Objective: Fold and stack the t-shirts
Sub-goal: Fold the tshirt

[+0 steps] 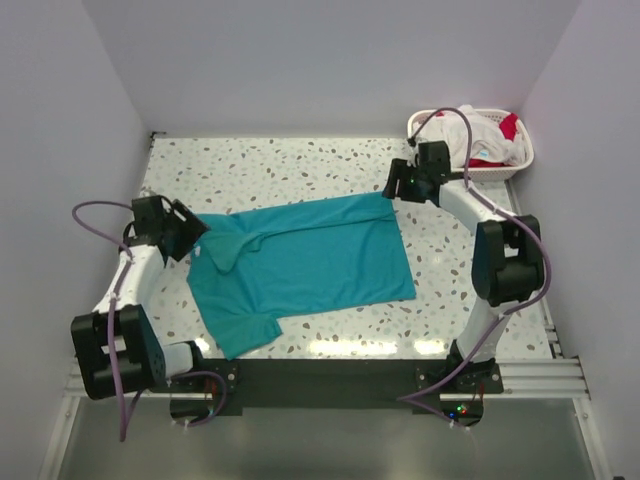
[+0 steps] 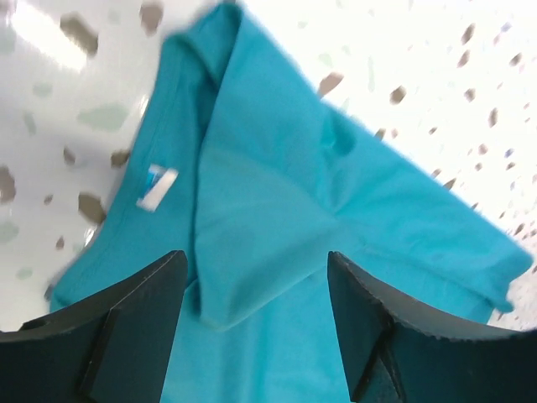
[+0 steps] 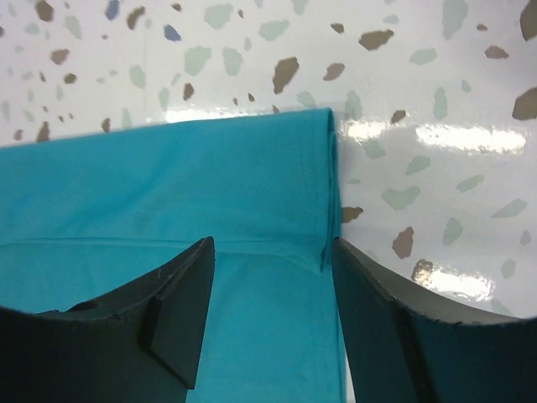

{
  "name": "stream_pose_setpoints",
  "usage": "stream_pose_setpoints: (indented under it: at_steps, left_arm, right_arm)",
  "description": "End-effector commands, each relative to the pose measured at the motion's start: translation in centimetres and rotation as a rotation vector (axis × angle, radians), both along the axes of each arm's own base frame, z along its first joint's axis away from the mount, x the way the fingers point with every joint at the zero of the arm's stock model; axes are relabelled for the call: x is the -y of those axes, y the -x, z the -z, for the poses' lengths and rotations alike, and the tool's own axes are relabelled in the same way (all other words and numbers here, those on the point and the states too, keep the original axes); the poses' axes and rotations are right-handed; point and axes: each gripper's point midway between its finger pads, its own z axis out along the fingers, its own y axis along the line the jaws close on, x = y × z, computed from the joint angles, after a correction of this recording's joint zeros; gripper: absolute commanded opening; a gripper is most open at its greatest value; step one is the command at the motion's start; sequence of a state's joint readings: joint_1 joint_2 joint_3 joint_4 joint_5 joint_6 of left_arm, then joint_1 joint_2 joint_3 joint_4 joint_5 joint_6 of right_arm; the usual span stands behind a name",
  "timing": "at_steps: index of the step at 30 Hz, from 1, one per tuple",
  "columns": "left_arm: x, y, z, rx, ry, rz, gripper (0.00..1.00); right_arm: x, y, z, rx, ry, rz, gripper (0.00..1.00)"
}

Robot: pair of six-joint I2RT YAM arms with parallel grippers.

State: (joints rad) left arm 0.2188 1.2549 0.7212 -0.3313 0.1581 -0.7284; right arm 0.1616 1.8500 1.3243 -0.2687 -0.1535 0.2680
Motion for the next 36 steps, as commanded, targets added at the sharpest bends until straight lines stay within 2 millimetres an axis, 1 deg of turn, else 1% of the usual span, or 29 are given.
stream_pose_setpoints:
  at_steps: [1, 2, 3, 4, 5, 6, 7, 8, 9, 11, 12, 13, 15, 16, 18, 19, 20, 21, 22, 25, 27, 29, 30, 31, 32, 33, 34, 35, 36]
  left_arm:
    - [-2.3, -4.1, -3.9, 0.125, -0.082, -0.038, 0.73]
    - [-2.3, -4.8, -3.9, 0.132, -0.076, -0.035, 0.68]
    - [-2.3, -5.5, -3.7, 0.133, -0.067, -0.033, 0.64]
    - [-2.4, -6.8, -3.0, 0.117, -0.054, -0.030, 0.61]
    - [-2.2, -7.4, -2.6, 0.108, -0.031, -0.017, 0.51]
    - [-2.0, -8.0, -2.2, 0.100, -0.016, -0.007, 0.47]
    - [-2.1, -9.1, -1.3, 0.085, -0.002, -0.004, 0.43]
    - [-2.1, -9.6, -0.9, 0.078, 0.004, -0.002, 0.38]
    - [-2.1, -10.0, -0.4, 0.070, 0.006, 0.000, 0.38]
    - [-2.7, -11.1, 0.8, 0.045, 0.000, -0.006, 0.37]
    - [-2.9, -11.7, 0.8, 0.045, -0.006, -0.007, 0.37]
    - [-3.0, -11.9, 1.8, 0.026, -0.004, -0.009, 0.37]
    - [-3.5, -12.3, 2.4, 0.014, -0.019, -0.028, 0.37]
    - [-3.7, -12.1, 3.6, -0.021, -0.019, -0.040, 0.37]
    - [-4.6, -11.9, 4.6, -0.059, -0.044, -0.078, 0.36]
    - [-5.2, -11.4, 5.6, -0.093, -0.044, -0.100, 0.35]
    - [-5.6, -11.1, 6.1, -0.109, -0.048, -0.121, 0.34]
    - [-6.1, -10.5, 6.8, -0.128, -0.034, -0.150, 0.33]
    - [-6.5, -10.2, 7.1, -0.140, -0.032, -0.165, 0.33]
    - [-7.2, -9.6, 8.0, -0.171, -0.016, -0.197, 0.32]
    - [-7.7, -9.4, 8.0, -0.177, -0.017, -0.215, 0.32]
    - [-7.7, -9.6, 7.6, -0.161, -0.018, -0.212, 0.32]
    - [-7.7, -10.0, 7.2, -0.144, -0.017, -0.208, 0.32]
    - [-7.5, -10.3, 6.9, -0.133, -0.015, -0.197, 0.36]
    - [-7.2, -10.5, 6.7, -0.124, -0.003, -0.182, 0.38]
    - [-7.2, -11.1, 5.9, -0.102, -0.009, -0.162, 0.40]
    - [-7.1, -11.4, 5.4, -0.090, -0.010, -0.148, 0.45]
    - [-7.0, -12.0, 4.5, -0.067, -0.012, -0.132, 0.47]
    - [-6.6, -12.1, 3.6, -0.056, -0.024, -0.112, 0.48]
  right_arm:
    - [-1.7, -2.3, -4.9, 0.116, -0.122, 0.000, 0.61]
    - [-2.2, -3.1, -5.6, 0.132, -0.144, -0.005, 0.61]
    - [-2.9, -3.6, -5.1, 0.119, -0.188, -0.012, 0.60]
    - [-3.3, -4.0, -4.9, 0.115, -0.208, -0.012, 0.59]
    - [-3.6, -4.6, -5.2, 0.125, -0.227, -0.011, 0.56]
    - [-4.0, -5.2, -4.3, 0.114, -0.257, -0.006, 0.54]
    - [-4.3, -5.6, -3.9, 0.111, -0.270, -0.007, 0.51]
    - [-4.7, -6.1, -4.1, 0.117, -0.285, -0.010, 0.50]
    - [-4.9, -6.5, -2.8, 0.095, -0.303, -0.007, 0.49]
    - [-5.2, -7.2, -1.9, 0.082, -0.318, 0.001, 0.46]
    - [-5.2, -7.5, -1.5, 0.083, -0.320, 0.004, 0.46]
    - [-5.2, -7.6, 0.1, 0.056, -0.314, 0.017, 0.45]
    - [-5.0, -7.9, 1.5, 0.037, -0.303, 0.031, 0.45]
    - [-4.9, -7.8, 3.1, 0.008, -0.296, 0.039, 0.44]
    - [-4.2, -7.8, 4.8, -0.023, -0.265, 0.080, 0.44]
    - [-3.7, -7.7, 5.6, -0.039, -0.251, 0.101, 0.44]
    - [-2.9, -7.5, 6.7, -0.059, -0.227, 0.139, 0.44]
    - [-2.4, -7.3, 7.1, -0.070, -0.214, 0.159, 0.44]
    - [-1.5, -6.8, 8.0, -0.089, -0.198, 0.191, 0.44]
    - [0.8, -6.3, 8.7, -0.106, -0.148, 0.285, 0.44]
    - [2.0, -6.1, 8.6, -0.107, -0.115, 0.335, 0.44]
    - [2.5, -5.9, 8.3, -0.098, -0.108, 0.340, 0.44]
    - [2.4, -6.1, 7.8, -0.087, -0.109, 0.329, 0.44]
    - [2.3, -6.7, 7.0, -0.068, -0.108, 0.319, 0.44]
    - [2.1, -6.8, 6.7, -0.065, -0.100, 0.289, 0.45]
    - [1.5, -6.9, 5.9, -0.057, -0.113, 0.256, 0.45]
    - [1.1, -7.4, 4.8, -0.036, -0.111, 0.237, 0.46]
    - [0.9, -7.2, 4.4, -0.033, -0.093, 0.212, 0.46]
    - [0.3, -7.4, 2.9, -0.006, -0.093, 0.191, 0.48]
